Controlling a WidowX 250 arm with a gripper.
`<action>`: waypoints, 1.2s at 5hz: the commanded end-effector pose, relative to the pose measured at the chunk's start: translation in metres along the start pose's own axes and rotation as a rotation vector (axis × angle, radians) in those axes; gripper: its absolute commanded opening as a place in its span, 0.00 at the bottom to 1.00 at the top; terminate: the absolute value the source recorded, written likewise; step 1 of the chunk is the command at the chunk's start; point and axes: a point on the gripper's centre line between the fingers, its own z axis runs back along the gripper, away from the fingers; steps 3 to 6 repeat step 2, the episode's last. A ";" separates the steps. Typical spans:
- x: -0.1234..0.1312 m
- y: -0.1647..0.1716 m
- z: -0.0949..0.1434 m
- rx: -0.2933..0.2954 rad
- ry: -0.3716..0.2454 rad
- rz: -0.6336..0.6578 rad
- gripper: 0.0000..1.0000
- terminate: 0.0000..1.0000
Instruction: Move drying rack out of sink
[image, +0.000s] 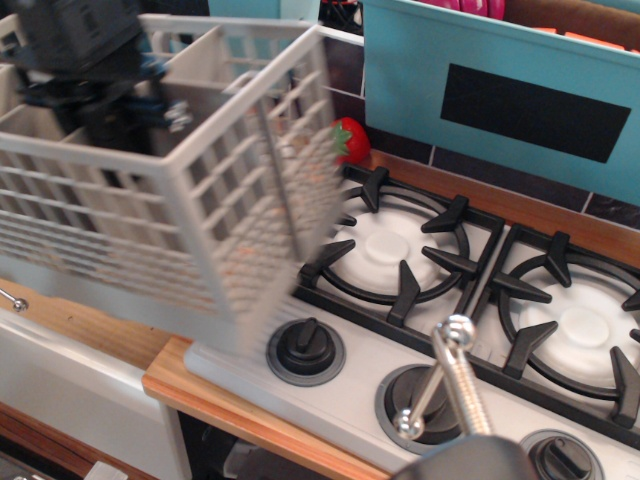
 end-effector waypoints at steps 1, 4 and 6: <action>0.011 -0.078 0.010 0.041 -0.064 0.035 0.00 0.00; 0.013 -0.123 -0.003 0.040 -0.060 0.047 0.00 1.00; 0.013 -0.123 -0.003 0.040 -0.060 0.047 0.00 1.00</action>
